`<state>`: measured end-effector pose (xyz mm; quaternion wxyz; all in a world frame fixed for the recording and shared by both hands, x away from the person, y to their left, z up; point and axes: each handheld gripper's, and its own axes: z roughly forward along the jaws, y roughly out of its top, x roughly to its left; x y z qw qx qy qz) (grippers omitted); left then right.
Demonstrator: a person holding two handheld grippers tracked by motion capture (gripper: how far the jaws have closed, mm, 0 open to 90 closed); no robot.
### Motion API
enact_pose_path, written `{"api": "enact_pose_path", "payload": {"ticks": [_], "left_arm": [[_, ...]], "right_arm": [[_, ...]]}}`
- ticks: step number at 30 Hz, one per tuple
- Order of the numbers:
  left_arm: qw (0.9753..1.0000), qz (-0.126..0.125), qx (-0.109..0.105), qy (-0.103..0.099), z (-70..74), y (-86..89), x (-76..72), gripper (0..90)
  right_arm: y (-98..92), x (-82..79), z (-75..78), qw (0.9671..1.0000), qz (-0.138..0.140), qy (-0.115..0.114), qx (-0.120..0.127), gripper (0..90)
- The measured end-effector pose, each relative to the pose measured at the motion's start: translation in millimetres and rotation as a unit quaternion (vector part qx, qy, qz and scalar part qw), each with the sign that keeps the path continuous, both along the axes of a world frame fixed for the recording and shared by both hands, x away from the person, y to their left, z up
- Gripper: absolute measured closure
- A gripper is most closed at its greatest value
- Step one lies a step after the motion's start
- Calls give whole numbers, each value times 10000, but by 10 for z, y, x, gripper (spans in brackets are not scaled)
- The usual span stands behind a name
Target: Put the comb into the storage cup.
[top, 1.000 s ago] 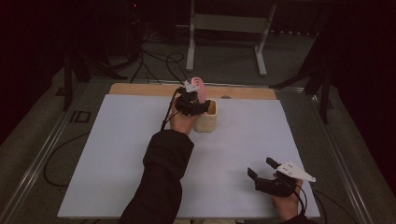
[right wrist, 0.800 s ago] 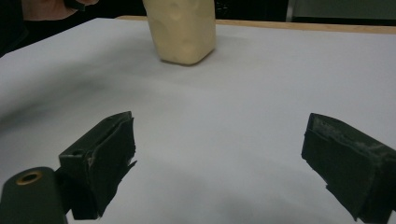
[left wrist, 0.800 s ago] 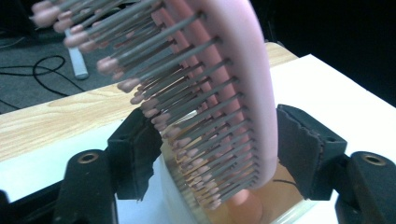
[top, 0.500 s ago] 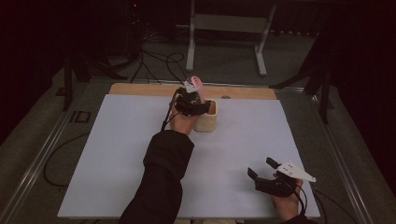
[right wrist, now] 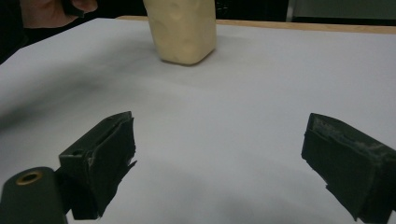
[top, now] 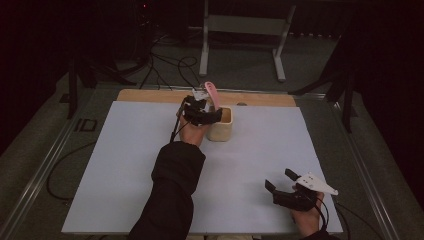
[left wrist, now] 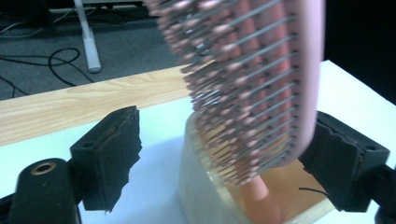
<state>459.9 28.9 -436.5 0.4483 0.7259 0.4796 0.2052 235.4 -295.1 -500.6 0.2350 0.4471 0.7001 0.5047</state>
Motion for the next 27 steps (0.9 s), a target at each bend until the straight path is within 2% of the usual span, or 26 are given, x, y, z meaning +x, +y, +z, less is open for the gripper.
{"api": "enact_pose_path", "payload": {"ticks": [7, 13, 17, 22, 27], "left_arm": [[10000, -16, 42, -29, -7, 45, -19, 92], [9997, -111, 229, -57, -42, 82, -43, 1], [9995, -171, 228, -122, -57, 113, -80, 0], [9997, -133, 40, -175, -80, 192, -152, 0], [9996, -143, 110, -220, -92, 231, -209, 0]], "right_arm": [[2, 0, -1, 10000, 4, -3, 7, 93], [2, 1, -2, 10000, 20, -6, 2, 93], [6, 1, -2, 10000, 18, 3, 3, 93], [6, 1, -2, 10000, 23, 7, 5, 93], [16, -1, -3, 10000, 18, 13, -2, 93]]}}
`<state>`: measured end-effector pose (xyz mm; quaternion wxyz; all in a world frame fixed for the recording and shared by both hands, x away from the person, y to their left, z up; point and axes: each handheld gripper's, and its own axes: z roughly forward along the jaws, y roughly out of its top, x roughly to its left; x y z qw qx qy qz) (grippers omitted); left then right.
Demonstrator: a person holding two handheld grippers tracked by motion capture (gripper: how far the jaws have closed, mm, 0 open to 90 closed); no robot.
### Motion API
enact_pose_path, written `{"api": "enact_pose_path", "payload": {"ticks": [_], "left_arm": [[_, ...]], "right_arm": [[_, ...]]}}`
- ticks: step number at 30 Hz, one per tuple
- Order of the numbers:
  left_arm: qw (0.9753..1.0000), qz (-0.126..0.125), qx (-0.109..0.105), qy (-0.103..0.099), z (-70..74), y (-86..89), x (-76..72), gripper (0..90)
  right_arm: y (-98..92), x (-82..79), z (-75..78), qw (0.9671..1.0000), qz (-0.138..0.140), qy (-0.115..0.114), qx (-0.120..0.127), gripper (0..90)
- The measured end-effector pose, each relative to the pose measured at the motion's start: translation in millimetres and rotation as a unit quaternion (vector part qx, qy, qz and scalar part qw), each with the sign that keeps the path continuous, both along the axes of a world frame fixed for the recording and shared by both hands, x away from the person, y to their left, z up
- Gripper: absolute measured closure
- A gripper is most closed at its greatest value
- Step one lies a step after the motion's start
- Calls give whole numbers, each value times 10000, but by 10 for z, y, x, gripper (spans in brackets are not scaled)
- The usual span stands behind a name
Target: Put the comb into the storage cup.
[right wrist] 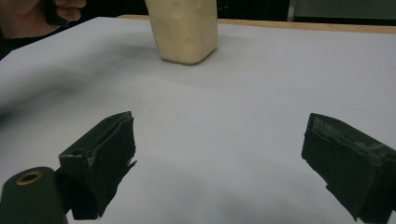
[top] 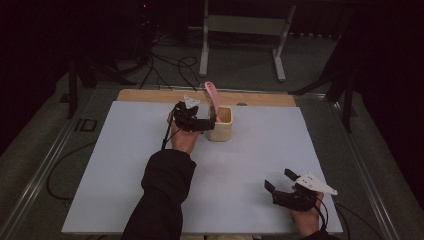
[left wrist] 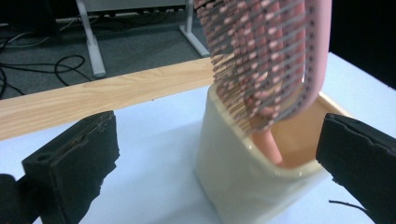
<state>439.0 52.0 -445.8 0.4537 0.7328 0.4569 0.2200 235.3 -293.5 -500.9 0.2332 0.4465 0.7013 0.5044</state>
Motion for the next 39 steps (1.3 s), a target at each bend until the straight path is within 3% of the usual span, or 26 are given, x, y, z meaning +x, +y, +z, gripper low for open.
{"api": "enact_pose_path", "payload": {"ticks": [13, 19, 23, 25, 27, 34, 39], "left_arm": [[9997, -207, 83, -46, -11, 230, -249, 0], [9998, -178, 84, -49, -37, 362, -356, 0], [9997, -131, 195, 80, -49, 459, -404, 0], [9997, -155, 145, 91, -50, 494, -422, 0], [9998, -177, 71, 96, -48, 591, -489, 0], [9997, -198, 109, 19, -53, 788, -663, 0], [9998, -162, 76, 30, -124, 1008, -862, 0]], "right_arm": [[9, -4, -2, 10000, 3, -9, 3, 93], [16, -7, -1, 10000, 2, -11, -9, 93], [25, -12, 5, 10000, 7, -12, -14, 93], [32, -14, 7, 10000, -4, -1, -20, 93], [37, -14, 4, 10000, 4, -9, -41, 93], [33, -14, 1, 10000, -8, -6, -37, 93], [40, -15, -1, 10000, -15, -12, -46, 93]]}}
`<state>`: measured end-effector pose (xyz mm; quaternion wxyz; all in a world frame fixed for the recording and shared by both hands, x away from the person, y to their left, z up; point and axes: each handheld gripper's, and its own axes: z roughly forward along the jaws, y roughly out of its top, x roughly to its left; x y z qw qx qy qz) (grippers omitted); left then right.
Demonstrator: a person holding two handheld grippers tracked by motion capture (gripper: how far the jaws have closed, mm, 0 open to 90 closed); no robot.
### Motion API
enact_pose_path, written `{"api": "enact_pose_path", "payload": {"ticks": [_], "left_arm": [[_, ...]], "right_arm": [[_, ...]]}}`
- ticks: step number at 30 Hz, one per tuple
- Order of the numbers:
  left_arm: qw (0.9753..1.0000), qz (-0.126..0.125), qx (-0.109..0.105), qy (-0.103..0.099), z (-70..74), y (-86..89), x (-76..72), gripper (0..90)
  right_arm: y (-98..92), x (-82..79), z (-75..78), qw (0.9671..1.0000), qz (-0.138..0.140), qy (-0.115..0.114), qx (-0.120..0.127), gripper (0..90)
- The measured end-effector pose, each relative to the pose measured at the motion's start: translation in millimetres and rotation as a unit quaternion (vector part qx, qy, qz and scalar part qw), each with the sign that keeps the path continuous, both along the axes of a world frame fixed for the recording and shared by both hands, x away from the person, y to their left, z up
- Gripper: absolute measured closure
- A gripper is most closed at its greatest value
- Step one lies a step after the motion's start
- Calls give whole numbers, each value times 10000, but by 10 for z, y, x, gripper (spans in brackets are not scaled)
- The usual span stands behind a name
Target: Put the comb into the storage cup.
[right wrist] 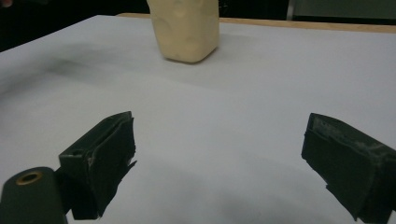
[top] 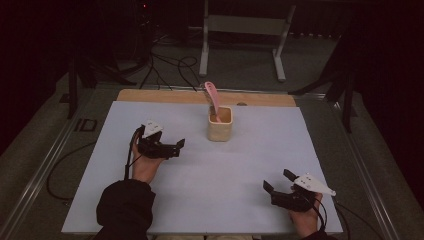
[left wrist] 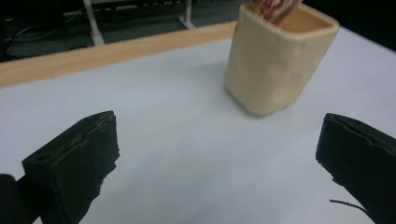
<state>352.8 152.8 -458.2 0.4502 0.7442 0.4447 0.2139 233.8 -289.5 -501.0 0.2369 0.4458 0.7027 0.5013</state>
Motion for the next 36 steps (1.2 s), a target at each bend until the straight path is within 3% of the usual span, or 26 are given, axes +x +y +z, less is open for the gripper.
{"api": "enact_pose_path", "payload": {"ticks": [6, 9, 16, 27, 36], "left_arm": [[10000, 86, -34, 31, -71, 168, -139, 0], [9998, 211, -59, -13, -138, 301, -282, 0], [9997, 217, -62, -3, -240, 475, -516, 0], [9996, 284, -54, -52, -358, 686, -827, 0], [9997, 239, -3, -49, -427, 804, -981, 0]], "right_arm": [[13, -2, -1, 10000, -1, 16, -8, 93], [21, -5, -3, 10000, -11, 24, -26, 93], [27, -4, -7, 10000, -16, 25, -23, 93], [48, -3, -11, 10000, -13, 50, -38, 93], [53, -3, -11, 10000, -18, 50, -18, 93]]}}
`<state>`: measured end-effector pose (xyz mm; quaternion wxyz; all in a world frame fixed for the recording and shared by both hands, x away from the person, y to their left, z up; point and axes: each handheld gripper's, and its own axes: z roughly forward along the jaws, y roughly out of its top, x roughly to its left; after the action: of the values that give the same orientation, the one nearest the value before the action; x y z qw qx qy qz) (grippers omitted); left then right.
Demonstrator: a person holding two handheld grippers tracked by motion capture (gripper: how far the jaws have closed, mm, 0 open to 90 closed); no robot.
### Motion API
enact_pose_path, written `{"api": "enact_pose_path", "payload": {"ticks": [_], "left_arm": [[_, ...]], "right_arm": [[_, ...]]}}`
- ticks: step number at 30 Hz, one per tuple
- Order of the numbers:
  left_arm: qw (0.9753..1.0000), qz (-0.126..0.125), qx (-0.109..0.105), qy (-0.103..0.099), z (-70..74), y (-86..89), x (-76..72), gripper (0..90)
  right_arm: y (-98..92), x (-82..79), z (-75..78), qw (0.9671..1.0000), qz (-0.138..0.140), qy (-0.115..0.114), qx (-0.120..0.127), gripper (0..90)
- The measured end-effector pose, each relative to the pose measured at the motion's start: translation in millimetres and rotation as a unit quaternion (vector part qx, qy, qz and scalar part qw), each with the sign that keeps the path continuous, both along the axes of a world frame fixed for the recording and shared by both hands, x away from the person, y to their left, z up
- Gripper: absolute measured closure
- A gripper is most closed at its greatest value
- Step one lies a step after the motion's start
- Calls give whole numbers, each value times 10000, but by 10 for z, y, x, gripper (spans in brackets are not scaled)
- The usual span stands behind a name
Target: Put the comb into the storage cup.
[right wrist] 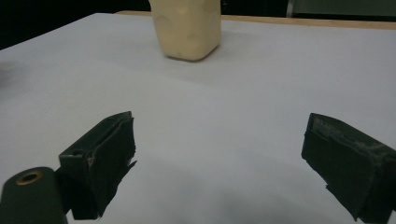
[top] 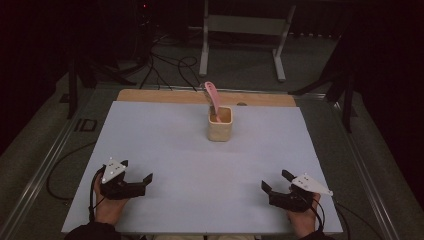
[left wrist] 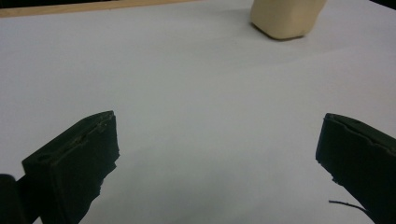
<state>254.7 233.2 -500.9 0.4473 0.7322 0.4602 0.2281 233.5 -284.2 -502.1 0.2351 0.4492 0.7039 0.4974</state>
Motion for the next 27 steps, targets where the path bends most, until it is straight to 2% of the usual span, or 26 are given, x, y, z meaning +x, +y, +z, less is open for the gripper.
{"api": "enact_pose_path", "payload": {"ticks": [7, 13, 16, 23, 27], "left_arm": [[9999, 6, 114, -67, -12, 89, -117, 0], [9997, 102, 85, -202, -3, 216, -231, 0], [9992, 137, 131, -341, 20, 262, -284, 0], [9971, 141, 18, -743, 69, 278, -324, 0], [9963, 156, 21, -841, 75, 270, -322, 0]], "right_arm": [[9, -3, 6, 10000, 21, -34, 0, 93], [45, 0, 18, 9999, 73, -101, 25, 93], [74, 2, 25, 9998, 116, -139, 23, 92], [61, 16, 21, 9996, 167, -220, -64, 92], [39, 38, 7, 9996, 136, -222, -137, 92]]}}
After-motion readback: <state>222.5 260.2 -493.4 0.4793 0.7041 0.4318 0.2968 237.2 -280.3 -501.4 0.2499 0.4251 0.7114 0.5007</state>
